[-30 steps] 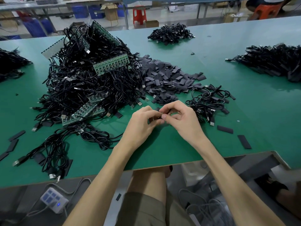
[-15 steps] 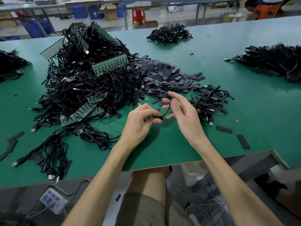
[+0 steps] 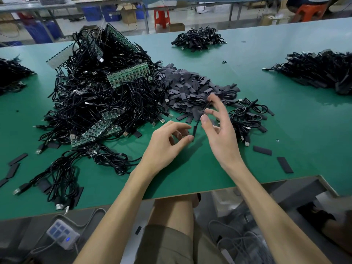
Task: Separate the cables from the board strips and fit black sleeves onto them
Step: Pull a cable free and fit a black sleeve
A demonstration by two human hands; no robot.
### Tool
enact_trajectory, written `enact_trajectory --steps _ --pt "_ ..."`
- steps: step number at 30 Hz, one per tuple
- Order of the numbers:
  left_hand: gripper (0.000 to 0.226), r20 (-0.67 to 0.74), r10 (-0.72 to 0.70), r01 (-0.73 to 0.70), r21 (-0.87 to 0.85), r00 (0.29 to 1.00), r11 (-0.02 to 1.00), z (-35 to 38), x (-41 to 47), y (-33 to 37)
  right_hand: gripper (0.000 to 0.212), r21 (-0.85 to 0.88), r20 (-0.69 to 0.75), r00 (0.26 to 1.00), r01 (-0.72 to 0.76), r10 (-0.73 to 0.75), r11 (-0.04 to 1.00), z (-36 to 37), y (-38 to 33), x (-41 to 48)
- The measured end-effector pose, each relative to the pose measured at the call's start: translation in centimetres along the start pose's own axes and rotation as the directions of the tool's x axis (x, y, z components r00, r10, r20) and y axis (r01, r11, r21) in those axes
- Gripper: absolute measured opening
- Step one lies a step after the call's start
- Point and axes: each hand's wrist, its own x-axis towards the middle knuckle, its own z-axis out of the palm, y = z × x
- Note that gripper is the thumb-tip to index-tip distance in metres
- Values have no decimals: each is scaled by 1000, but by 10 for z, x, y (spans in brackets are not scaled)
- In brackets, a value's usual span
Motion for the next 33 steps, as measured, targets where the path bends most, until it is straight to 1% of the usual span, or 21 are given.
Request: enact_trajectory --steps 2,4,7,10,14,16,18,26,29,31,33 --pt "22 -14 -15 15 9 1000 1000 0 0 -1 70 -8 -80 997 3 -3 1000 -1 1 1" --pt "18 -31 -23 25 38 999 999 0 0 -3 78 -29 -124 992 -18 14 999 -2 3 3" --pt "17 -34 -32 35 77 999 996 0 1 -4 80 -118 -73 994 -84 76 989 0 5 3" --pt "17 -35 -47 50 112 998 992 0 1 -4 76 -199 -74 995 -84 70 976 4 5 3" --pt "19 -40 -84 89 148 996 985 -1 1 -5 64 -203 -160 981 -137 106 969 2 6 4" --pt "17 -21 -106 108 181 994 978 -1 1 -6 57 -229 -200 975 -142 97 963 0 7 4" --pt "17 5 -121 117 217 993 969 0 1 -7 55 -221 -216 972 -141 92 965 -1 8 3" --pt "17 18 -116 107 279 993 954 2 1 -9 62 -158 -206 971 -155 121 975 0 5 3" --pt "17 21 -102 92 296 995 951 3 1 -10 71 -149 -147 975 -187 166 971 -3 1 9" --pt "18 24 -103 91 304 994 948 3 2 -10 73 -199 -80 978 -207 195 958 -10 -2 18" --pt "18 21 -101 90 307 995 948 3 2 -10 71 -319 -10 984 -170 176 933 -17 -6 27"
